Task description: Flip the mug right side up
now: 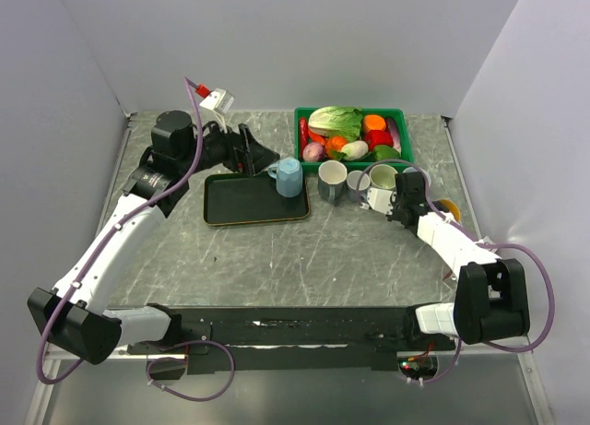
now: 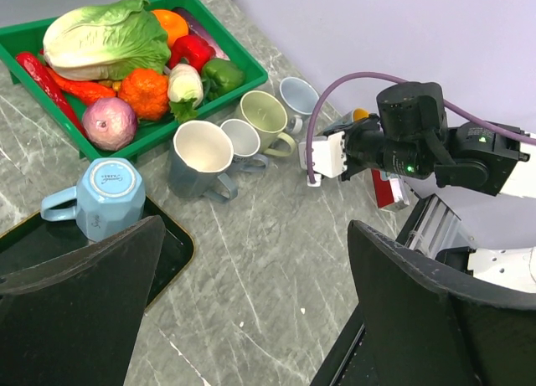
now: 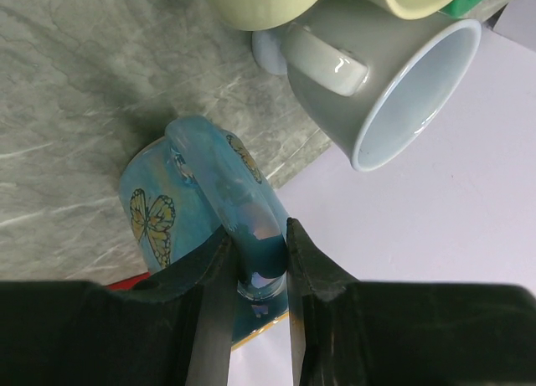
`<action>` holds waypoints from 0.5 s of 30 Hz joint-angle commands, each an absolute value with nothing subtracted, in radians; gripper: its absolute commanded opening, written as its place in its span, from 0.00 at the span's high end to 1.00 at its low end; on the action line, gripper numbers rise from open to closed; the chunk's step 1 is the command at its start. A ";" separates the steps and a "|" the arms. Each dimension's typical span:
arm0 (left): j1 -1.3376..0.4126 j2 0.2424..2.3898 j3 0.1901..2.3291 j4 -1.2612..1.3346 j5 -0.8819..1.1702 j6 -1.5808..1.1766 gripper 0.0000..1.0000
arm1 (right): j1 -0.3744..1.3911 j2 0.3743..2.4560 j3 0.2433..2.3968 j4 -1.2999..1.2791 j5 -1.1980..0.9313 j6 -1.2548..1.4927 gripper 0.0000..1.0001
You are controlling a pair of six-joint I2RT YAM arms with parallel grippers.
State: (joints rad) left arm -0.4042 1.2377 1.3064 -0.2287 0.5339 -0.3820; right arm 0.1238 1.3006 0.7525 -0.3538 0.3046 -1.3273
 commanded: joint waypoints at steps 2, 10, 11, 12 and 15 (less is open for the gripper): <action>-0.400 1.218 1.327 -0.221 0.543 -0.368 0.04 | 0.110 1.299 0.761 -0.262 0.319 -1.332 0.68; -0.400 1.220 1.319 -0.213 0.545 -0.365 0.04 | 0.110 1.292 0.762 -0.336 0.282 -1.273 0.41; -0.400 1.220 1.318 -0.210 0.545 -0.367 0.04 | 0.110 1.292 0.765 -0.345 0.281 -1.267 0.39; -0.399 1.218 1.315 -0.212 0.545 -0.367 0.04 | 0.112 1.287 0.768 -0.359 0.281 -1.250 0.36; -0.399 1.218 1.307 -0.204 0.546 -0.368 0.04 | 0.110 1.272 0.779 -0.385 0.279 -1.215 0.32</action>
State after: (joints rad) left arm -0.4042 1.2377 1.3064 -0.2367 0.5339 -0.3790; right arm 0.1162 1.3083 0.7513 -0.3496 0.2863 -1.2720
